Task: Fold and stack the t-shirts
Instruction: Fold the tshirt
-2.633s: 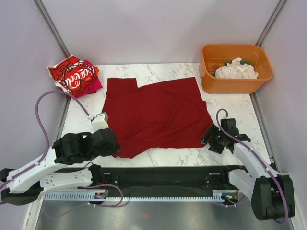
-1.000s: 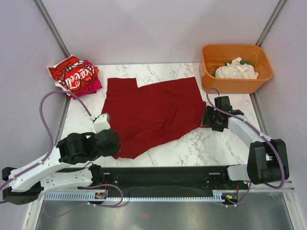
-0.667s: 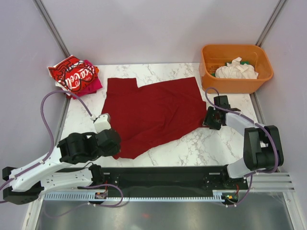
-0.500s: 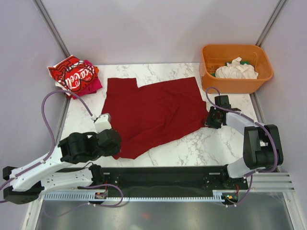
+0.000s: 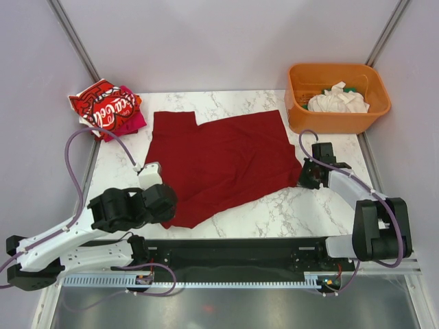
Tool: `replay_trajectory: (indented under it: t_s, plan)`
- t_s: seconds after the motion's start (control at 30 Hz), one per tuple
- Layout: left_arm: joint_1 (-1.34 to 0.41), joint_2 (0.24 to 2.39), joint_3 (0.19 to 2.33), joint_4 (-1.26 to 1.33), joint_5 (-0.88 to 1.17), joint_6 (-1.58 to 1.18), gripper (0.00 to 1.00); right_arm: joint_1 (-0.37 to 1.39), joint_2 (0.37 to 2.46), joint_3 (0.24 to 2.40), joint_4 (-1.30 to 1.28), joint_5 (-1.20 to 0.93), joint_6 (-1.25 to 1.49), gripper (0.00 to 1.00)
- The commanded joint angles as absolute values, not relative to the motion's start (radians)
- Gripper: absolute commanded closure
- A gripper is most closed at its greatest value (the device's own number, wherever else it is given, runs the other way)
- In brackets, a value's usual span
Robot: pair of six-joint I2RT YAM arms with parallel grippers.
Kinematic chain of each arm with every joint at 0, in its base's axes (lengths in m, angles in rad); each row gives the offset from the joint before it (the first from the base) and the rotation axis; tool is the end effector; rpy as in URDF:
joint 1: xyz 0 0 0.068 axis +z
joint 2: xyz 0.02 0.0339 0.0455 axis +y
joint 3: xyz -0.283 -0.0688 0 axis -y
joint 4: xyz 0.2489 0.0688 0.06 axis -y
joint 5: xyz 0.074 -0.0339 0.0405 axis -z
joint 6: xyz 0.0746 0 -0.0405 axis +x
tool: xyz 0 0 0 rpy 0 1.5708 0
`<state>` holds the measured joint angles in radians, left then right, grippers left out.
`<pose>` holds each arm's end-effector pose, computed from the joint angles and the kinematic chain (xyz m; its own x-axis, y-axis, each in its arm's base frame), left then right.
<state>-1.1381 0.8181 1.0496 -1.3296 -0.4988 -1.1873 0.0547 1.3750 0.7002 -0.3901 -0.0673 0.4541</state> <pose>0.0821 -0.0927 0.3113 -0.7943 -0.2224 -0.5653 -0.0821 0.9613 -0.2629 0.2680 0.0197 0.1526 -0.8231 0.3932 -0.4097 0.3049 0.9147 0.2654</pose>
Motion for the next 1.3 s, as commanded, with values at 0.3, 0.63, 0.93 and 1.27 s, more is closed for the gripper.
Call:
replay_trajectory:
  t_s: [0.3, 0.63, 0.93, 1.27]
  plan:
    - [-1.132, 0.795, 1.081, -1.313, -0.5, -1.177, 0.98, 0.038, 1.22, 0.683, -0.44, -0.15, 0.515, 1.0]
    - [-1.132, 0.701, 1.078, -1.38, -0.396, -1.236, 0.98, 0.035, 0.887, 0.788, -0.665, -0.236, 0.58, 1.0]
    - [-1.132, 0.614, 1.0, -1.385, -0.267, -1.304, 0.98, 0.037, 0.669, 0.793, -0.819, -0.16, 0.609, 1.0]
    - [-1.132, 0.508, 0.93, -1.436, -0.236, -1.367, 0.98, 0.038, 0.529, 0.755, -0.874, -0.048, 0.687, 1.0]
